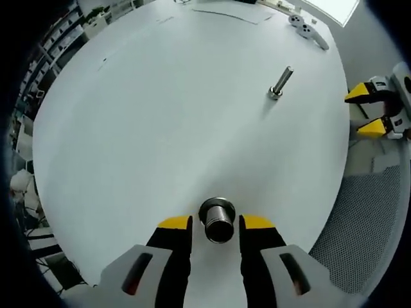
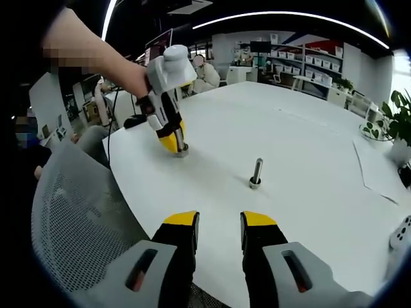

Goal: Place the washer onto the threaded stud by aligning its center hole with the stud, sliding it down to the base, and recovering from edge contact or off-axis alignment until the washer reaches the visible bottom stop.

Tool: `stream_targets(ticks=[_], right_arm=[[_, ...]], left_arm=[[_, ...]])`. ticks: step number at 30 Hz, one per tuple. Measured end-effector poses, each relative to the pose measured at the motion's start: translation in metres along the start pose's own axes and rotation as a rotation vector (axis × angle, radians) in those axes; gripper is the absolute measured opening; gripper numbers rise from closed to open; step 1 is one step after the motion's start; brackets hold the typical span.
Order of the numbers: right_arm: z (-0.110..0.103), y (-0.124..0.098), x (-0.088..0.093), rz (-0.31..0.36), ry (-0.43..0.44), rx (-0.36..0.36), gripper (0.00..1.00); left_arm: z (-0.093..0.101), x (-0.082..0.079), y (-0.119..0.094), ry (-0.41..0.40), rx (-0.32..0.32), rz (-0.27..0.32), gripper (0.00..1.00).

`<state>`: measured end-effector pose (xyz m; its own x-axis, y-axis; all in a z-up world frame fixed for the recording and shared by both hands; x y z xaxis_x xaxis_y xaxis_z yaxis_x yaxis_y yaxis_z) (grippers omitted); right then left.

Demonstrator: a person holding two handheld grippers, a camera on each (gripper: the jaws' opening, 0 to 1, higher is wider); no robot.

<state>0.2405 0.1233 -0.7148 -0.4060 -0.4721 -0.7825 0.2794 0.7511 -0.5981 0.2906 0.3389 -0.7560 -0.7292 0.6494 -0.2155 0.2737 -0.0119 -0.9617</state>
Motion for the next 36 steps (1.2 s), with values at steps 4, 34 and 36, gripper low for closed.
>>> stream_targets(ticks=[4,34,36], right_arm=[[0.0,0.0,0.0,-0.001,-0.001,-0.001,0.29],[-0.002,0.001,0.001,-0.007,-0.001,-0.007,0.29],[-0.002,0.001,0.002,-0.008,0.0,-0.007,0.29]], left_arm=[[-0.001,0.001,-0.003,-0.02,-0.008,0.019,0.31],[0.022,0.019,-0.042,-0.37,-0.053,0.322,0.39],[0.024,0.024,-0.044,-0.399,-0.066,0.34,0.39]])
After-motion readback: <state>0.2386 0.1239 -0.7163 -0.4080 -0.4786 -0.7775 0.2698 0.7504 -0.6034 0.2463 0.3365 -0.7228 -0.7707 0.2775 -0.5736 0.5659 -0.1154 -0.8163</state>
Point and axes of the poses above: the point that each gripper's makers call its tool centre point, and the gripper's own axes: y roughly forward along the fingers, z roughly to its right, x roughly out of its underside, the point moved 2 cm from there along -y, roughly backward along the fingers, and after that the axes turned 12 degrees about -x, right-handed, at the moved point
